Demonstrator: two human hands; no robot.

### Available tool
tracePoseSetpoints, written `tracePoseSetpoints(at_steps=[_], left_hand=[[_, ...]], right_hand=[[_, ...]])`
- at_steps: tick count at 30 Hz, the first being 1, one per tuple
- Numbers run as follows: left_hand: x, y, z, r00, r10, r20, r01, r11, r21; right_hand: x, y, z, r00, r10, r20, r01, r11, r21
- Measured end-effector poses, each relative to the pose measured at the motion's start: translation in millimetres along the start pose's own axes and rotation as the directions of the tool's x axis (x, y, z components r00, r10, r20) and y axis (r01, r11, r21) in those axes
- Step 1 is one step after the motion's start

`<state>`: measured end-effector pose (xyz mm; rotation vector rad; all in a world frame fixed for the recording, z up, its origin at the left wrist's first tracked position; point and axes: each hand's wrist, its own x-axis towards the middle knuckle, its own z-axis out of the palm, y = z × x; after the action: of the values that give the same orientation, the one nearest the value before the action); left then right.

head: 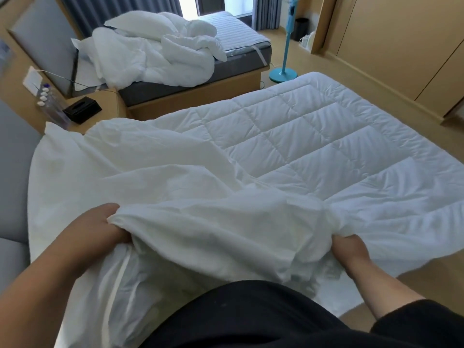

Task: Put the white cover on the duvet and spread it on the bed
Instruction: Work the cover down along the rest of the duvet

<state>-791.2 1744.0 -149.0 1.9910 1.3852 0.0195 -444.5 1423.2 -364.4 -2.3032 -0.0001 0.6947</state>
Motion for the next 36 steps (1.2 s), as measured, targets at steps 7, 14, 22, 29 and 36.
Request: tracePoseSetpoints(at_steps=[7,14,22,29,36], left_hand=[[1.3,21.4,32.6,0.978,0.089,0.190,-0.193,0.736,0.649],[-9.6,110.4,190.5,0.787,0.490,0.375,-0.612,0.541,0.577],[9.9,156.0,213.7,0.852,0.490,0.186,-0.522,0.758,0.391],[-20.9,205.1,189.3,0.871,0.477,0.117,-0.488,0.812,0.320],[-46.7,236.7,189.1,0.893,0.427,0.146,-0.450,0.819,0.356]], right_hand=[[-23.4,-65.8,-39.1,0.988,-0.137,0.072,0.074,0.827,0.558],[-49.7,-98.9,-59.3,0.922,-0.322,0.217,0.089,0.720,0.689],[-38.5,-74.0,-78.0,0.825,-0.444,0.350,0.195,0.804,0.561],[45.7,-4.9,-74.4,0.931,-0.261,0.253,0.222,0.959,0.175],[90.4,28.7,-66.1,0.958,-0.162,0.236,0.181,0.981,-0.063]])
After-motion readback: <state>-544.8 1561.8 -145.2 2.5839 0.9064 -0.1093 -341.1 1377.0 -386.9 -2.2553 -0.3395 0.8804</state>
